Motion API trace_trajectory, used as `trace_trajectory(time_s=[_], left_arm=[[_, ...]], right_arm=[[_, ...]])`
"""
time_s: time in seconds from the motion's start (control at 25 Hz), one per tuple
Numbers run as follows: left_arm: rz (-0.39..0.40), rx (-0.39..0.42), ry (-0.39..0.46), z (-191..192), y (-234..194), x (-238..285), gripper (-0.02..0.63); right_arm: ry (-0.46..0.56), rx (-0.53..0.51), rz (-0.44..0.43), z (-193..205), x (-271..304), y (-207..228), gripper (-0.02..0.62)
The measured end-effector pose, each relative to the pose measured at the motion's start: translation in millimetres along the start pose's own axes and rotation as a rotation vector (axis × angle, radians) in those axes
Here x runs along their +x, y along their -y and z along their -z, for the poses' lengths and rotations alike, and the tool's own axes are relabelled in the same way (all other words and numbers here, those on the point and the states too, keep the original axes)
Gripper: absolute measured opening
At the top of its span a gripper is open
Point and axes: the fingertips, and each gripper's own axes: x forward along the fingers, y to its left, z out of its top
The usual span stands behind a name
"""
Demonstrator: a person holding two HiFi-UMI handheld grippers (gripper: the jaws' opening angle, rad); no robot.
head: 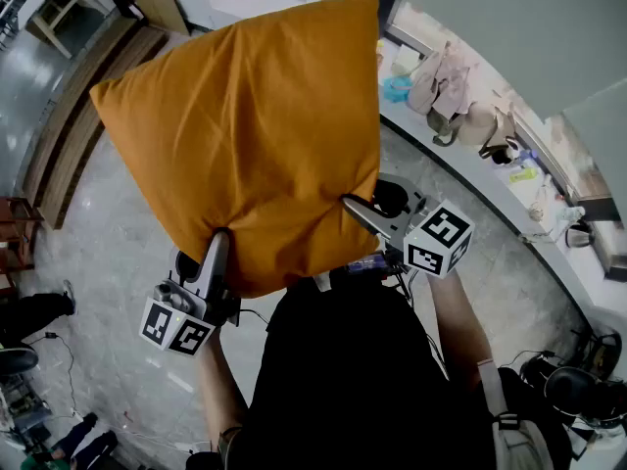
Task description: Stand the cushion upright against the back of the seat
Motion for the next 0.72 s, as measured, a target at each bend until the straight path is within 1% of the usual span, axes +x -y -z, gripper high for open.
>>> trace_trajectory(time_s=[0.28, 0.72], left_arm=[[-0.003, -0.015, 0.005, -3, -4, -8, 0.164], [0.001, -0.014, 0.013, -6, -12, -25, 0.164]], right_arm=[[0.0, 0.035, -0.002, -2, 2, -7, 0.19], [0.011, 0.033, 0.006, -1, 10, -24, 0.187]])
